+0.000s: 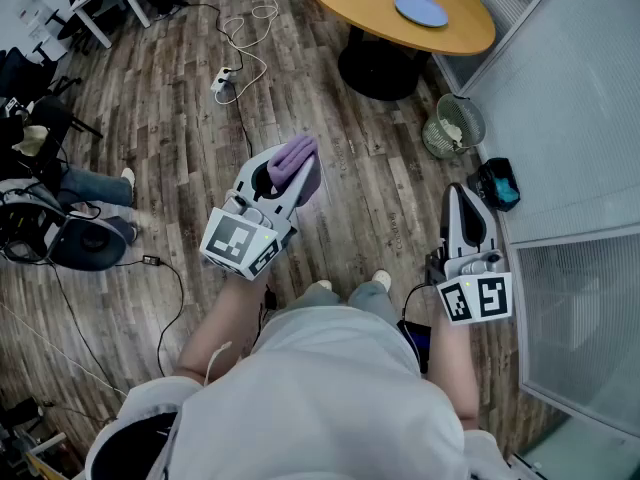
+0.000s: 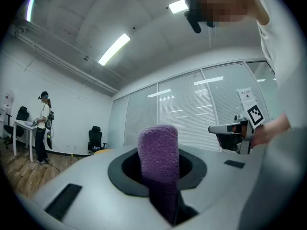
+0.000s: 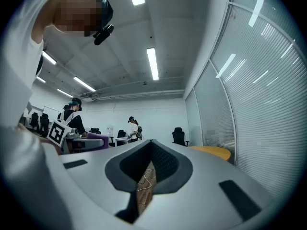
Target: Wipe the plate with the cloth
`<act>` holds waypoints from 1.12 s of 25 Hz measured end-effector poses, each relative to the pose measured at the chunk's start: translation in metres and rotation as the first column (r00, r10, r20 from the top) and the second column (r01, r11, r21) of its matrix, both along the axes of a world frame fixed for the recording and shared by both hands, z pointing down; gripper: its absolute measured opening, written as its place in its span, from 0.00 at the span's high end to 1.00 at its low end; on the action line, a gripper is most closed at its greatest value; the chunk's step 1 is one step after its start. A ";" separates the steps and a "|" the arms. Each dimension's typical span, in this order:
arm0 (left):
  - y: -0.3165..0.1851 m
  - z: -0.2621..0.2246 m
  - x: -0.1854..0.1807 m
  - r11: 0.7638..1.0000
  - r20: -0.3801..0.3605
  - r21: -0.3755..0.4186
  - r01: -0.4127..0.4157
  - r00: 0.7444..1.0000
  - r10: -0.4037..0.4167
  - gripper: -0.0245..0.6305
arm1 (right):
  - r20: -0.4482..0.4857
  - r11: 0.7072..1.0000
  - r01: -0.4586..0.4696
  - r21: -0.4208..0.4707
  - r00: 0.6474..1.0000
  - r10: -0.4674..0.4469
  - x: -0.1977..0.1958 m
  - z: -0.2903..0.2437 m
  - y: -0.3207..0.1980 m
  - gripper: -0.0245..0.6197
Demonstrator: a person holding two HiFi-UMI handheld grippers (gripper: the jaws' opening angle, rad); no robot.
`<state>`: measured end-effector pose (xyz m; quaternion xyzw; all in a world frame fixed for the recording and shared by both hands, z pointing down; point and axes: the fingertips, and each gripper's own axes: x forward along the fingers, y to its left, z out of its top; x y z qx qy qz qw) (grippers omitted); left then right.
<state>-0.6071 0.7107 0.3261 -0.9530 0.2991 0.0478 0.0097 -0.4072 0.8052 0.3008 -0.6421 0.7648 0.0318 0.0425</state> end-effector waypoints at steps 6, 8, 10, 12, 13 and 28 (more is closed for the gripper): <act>0.003 0.005 0.004 1.000 0.002 0.006 -0.004 1.000 0.004 0.83 | 0.002 1.000 -0.001 0.002 1.000 0.001 0.003 0.005 0.003 0.93; 0.001 0.003 0.003 1.000 0.002 0.007 -0.006 1.000 0.006 0.83 | 0.002 1.000 -0.002 0.001 1.000 0.002 0.002 0.003 0.001 0.93; -0.001 0.000 0.004 1.000 0.011 0.014 -0.011 1.000 0.011 0.83 | 0.002 1.000 -0.004 -0.001 1.000 0.004 0.002 0.001 -0.001 0.93; -0.002 -0.002 0.004 1.000 0.012 0.014 -0.012 1.000 0.011 0.83 | 0.002 1.000 -0.005 -0.002 1.000 0.005 0.002 -0.001 -0.002 0.93; -0.002 -0.002 0.004 1.000 0.006 0.009 -0.010 1.000 0.010 0.83 | 0.002 1.000 -0.005 -0.002 1.000 0.005 0.002 -0.001 -0.002 0.93; -0.004 0.003 0.000 1.000 0.004 0.002 -0.007 1.000 0.007 0.83 | 0.052 1.000 -0.002 -0.006 0.999 0.002 0.001 0.004 -0.005 0.93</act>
